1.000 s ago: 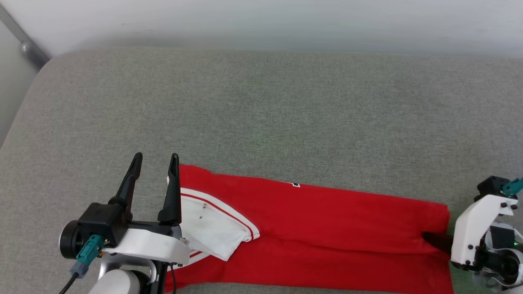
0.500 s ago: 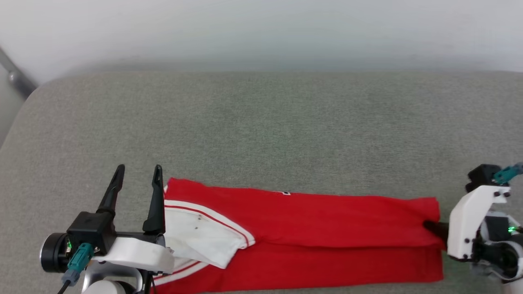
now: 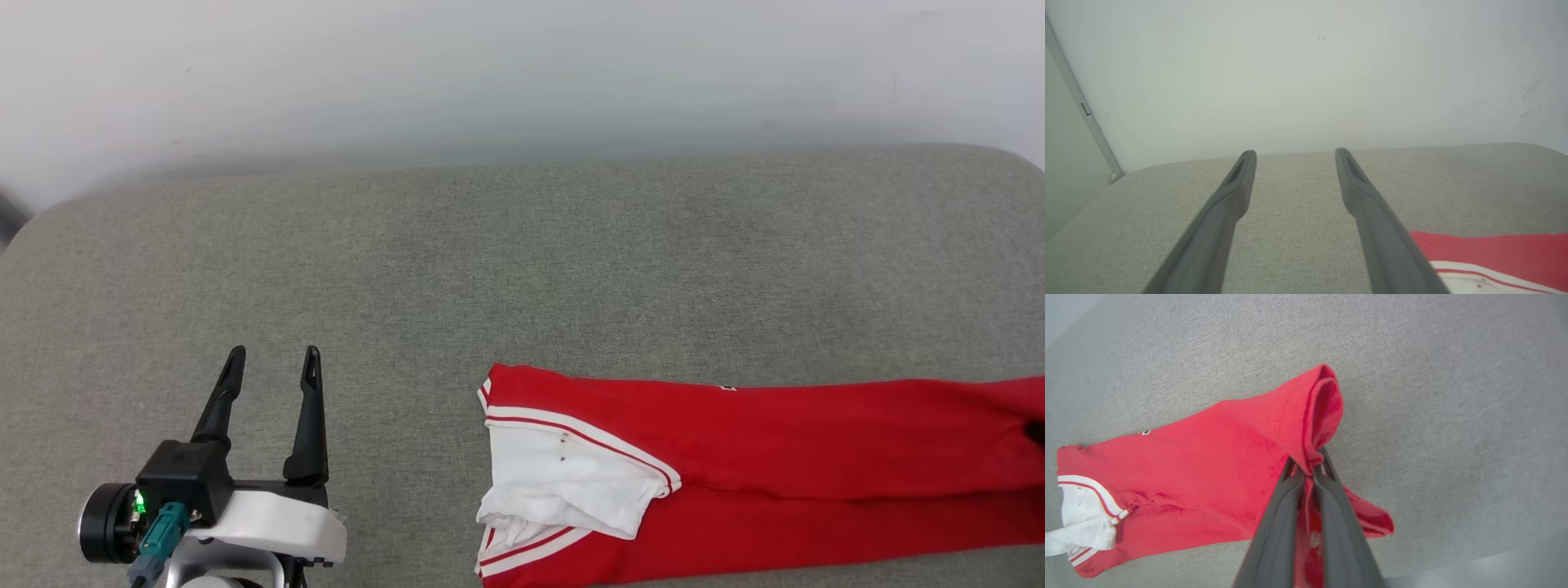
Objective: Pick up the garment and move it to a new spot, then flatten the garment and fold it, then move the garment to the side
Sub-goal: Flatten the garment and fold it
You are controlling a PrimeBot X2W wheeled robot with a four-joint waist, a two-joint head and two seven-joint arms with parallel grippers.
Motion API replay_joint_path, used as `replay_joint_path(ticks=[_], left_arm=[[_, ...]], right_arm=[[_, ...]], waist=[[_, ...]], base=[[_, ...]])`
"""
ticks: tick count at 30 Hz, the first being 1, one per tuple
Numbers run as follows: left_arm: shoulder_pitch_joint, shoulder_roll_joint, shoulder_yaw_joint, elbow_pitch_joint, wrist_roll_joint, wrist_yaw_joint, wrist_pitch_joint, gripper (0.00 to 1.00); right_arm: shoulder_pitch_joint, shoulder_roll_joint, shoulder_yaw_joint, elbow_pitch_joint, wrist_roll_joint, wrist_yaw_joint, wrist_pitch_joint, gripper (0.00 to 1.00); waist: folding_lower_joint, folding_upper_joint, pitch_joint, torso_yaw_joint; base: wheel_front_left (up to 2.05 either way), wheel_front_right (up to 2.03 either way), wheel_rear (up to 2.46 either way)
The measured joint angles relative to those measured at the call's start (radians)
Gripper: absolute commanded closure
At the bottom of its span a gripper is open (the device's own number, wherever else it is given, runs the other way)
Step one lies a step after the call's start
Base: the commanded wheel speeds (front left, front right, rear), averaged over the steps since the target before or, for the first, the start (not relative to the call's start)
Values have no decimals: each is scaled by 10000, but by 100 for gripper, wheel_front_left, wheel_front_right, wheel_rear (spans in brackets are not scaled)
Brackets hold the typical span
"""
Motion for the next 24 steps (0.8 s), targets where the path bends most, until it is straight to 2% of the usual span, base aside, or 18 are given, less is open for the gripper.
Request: replay_joint_path(ticks=[4,9,11,14,16,19,24], left_arm=[[3,-13,-25,33,-15,-2,-2,0],[0,-94,-67,69,-100,-40,-2,0],[-12,-98,-102,82,-104,-77,2,0],[-82,-111,-115,121,-117,-115,15,0],[-163,-117,-151,150,-119,-150,67,0],[-272,-161,-255,188,-117,-205,104,0],[-496,-259,-382,267,-117,-282,136,0]], right_arm=[[-50,926,-631,-17,433,0,934,100],[-45,2403,-663,-23,1329,0,2224,100],[-81,2725,-755,96,1956,0,2619,100],[-324,2861,-619,629,3099,0,2991,100],[-587,2855,-35,1338,4466,0,2811,100],[-825,2903,1166,2136,5900,0,2100,100],[-1198,2899,3429,2721,7156,0,725,100]], waist=[[0,0,-30,-29],[0,0,-32,49],[0,0,-22,112],[0,0,-13,232],[0,0,-13,327],[0,0,14,497],[0,0,81,811]], base=[[0,0,0],[0,0,0],[0,0,0],[0,0,0],[0,0,0],[0,0,0],[0,0,0]])
